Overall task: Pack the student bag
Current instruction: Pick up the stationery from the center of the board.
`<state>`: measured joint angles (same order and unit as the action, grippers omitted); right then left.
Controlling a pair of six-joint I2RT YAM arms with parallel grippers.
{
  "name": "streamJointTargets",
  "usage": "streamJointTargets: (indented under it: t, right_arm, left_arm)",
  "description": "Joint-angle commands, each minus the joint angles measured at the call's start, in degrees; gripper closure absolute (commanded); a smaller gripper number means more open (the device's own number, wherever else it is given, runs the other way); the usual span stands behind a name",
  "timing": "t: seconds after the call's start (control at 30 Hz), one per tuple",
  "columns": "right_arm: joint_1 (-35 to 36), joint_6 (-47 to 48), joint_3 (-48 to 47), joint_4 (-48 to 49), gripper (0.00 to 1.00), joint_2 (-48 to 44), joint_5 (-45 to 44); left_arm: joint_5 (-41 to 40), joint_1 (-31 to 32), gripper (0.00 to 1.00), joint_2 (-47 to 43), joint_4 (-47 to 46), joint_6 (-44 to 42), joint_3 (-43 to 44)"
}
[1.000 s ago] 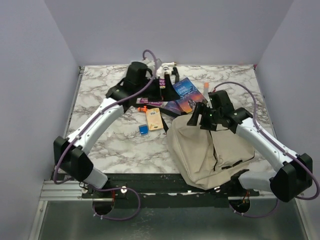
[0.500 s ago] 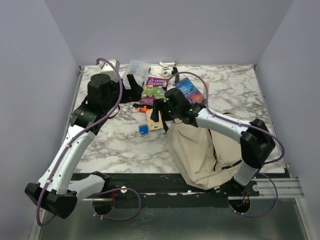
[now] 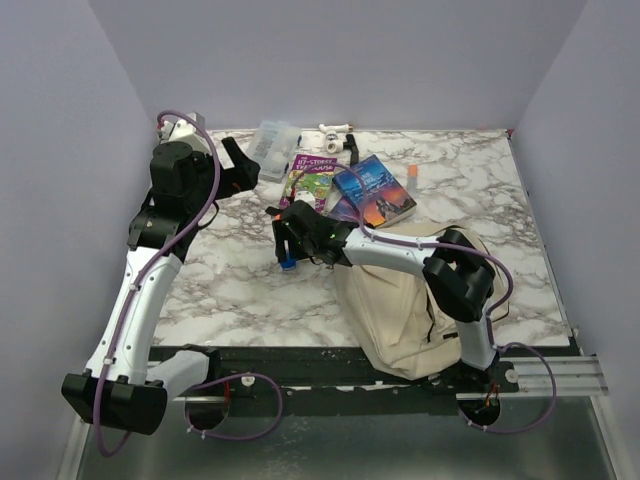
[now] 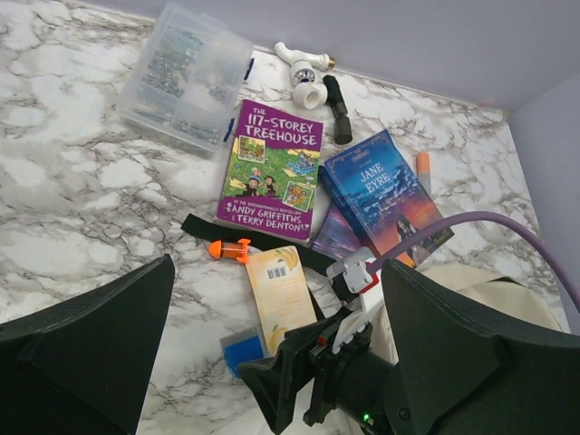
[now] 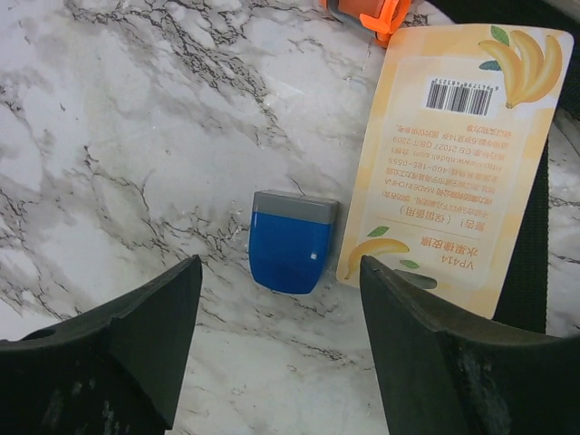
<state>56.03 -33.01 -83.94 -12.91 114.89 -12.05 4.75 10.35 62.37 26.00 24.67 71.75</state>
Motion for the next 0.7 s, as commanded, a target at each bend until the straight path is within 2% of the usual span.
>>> streamJointTargets:
  t: [0.0,0.13,0.4,0.5,0.57,0.67]
  right_arm:
    - [0.67,-1.09,0.54,1.96,0.29,2.16,-4.84]
    - [1.00,-1.07,-0.68,1.23,0.32,4.46,-4.50]
    - [2.99,-0.08,-5.27,-0.14,0.27,8.65,-7.50]
    - [4.68,0.51,-8.47,-3.18,0.27,11.47,-11.58]
    - [5.21,1.02,-9.58,-4.23,0.30,12.64,-13.19]
    - [5.24,0.76,-10.27,-5.55,0.39,13.59,-15.52]
  left_arm:
    - [5.35,-1.59,0.02,0.65,-0.95,2.02,0.15]
    - [6.53,-2.30,0.02,0.82,-1.30,2.49,-0.03]
    - [8.19,-2.86,0.02,1.26,-1.66,2.76,-0.12]
    - [8.71,-3.20,0.02,1.60,-1.66,3.09,-0.03]
    - [9.37,-3.42,0.02,1.68,-1.76,3.22,-0.08]
    - [10.16,-3.66,0.02,1.76,-1.80,3.45,-0.03]
